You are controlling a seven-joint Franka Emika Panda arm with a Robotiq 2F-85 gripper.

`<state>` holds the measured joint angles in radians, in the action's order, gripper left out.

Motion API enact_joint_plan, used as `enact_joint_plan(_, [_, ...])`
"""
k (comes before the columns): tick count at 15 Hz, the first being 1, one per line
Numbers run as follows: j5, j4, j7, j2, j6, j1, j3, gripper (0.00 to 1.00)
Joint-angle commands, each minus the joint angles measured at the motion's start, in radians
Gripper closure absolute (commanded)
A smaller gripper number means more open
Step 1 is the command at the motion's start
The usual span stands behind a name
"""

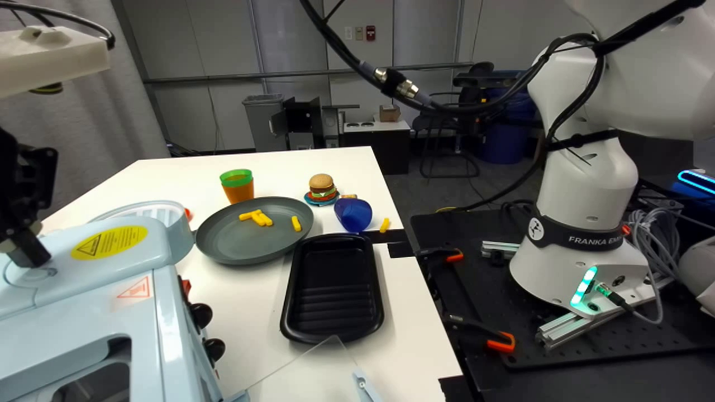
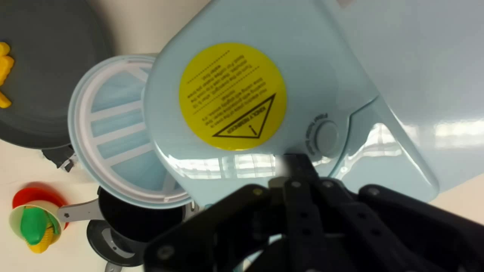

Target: Push the button on the top of the breakfast maker

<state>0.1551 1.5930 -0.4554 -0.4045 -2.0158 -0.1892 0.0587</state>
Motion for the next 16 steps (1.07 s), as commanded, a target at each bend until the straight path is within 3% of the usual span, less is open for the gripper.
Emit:
enact_joint_plan(1, [0.014,0.106,-0.025,0.084,-0.024,-0.023,-0.012,1.00])
enact_joint_plan(8, [0.050,0.279,-0.066,0.312,0.007,-0.058,0.031,1.00])
enact_joint_plan(16, [0.060,0.377,-0.066,0.458,-0.011,-0.002,0.053,1.00])
